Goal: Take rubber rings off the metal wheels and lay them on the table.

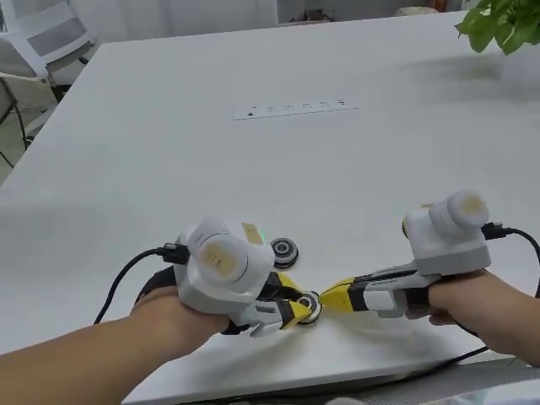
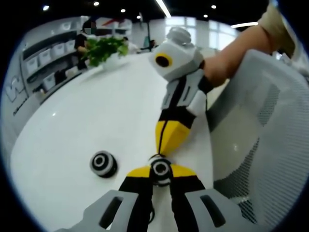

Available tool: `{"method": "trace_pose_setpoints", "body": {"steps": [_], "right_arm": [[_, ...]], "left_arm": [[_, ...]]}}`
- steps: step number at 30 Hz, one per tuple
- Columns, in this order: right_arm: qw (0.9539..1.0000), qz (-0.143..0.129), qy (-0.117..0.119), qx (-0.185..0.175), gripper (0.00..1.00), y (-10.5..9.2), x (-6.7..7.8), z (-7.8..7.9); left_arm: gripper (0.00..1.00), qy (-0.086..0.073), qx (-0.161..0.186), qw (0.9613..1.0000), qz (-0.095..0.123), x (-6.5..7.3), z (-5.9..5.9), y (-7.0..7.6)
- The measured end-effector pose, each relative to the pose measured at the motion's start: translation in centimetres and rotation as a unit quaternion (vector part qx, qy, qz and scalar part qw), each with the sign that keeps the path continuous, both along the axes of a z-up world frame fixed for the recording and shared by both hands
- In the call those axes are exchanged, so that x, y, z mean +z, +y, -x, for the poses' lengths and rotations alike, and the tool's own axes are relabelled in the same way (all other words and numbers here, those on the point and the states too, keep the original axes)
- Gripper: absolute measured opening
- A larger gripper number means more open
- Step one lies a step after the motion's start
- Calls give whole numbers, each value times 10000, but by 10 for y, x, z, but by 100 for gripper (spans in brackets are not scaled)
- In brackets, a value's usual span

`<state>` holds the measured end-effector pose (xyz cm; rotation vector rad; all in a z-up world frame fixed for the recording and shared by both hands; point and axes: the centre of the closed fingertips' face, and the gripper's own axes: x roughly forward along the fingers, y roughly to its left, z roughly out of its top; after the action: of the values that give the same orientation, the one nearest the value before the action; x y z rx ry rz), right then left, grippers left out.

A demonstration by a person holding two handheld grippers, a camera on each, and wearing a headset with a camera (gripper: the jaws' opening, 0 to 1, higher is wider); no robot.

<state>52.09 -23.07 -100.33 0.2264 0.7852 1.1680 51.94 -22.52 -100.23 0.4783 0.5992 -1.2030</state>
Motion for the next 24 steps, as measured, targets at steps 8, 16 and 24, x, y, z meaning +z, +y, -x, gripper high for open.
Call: {"method": "trace_pose_setpoints", "body": {"steps": [8, 16, 24], "right_arm": [[10000, -7, -53, 40, 0, 0, 3, 0], [9999, 18, -125, 74, 0, 1, 4, 2], [9998, 30, -163, 110, 0, 2, 6, 5]], "left_arm": [[13, 3, 1, 10000, -2, 0, 0, 0], [13, 3, 21, 10000, 3, 0, 0, 0], [13, 17, 6, 10000, 14, 0, 0, -1]]}}
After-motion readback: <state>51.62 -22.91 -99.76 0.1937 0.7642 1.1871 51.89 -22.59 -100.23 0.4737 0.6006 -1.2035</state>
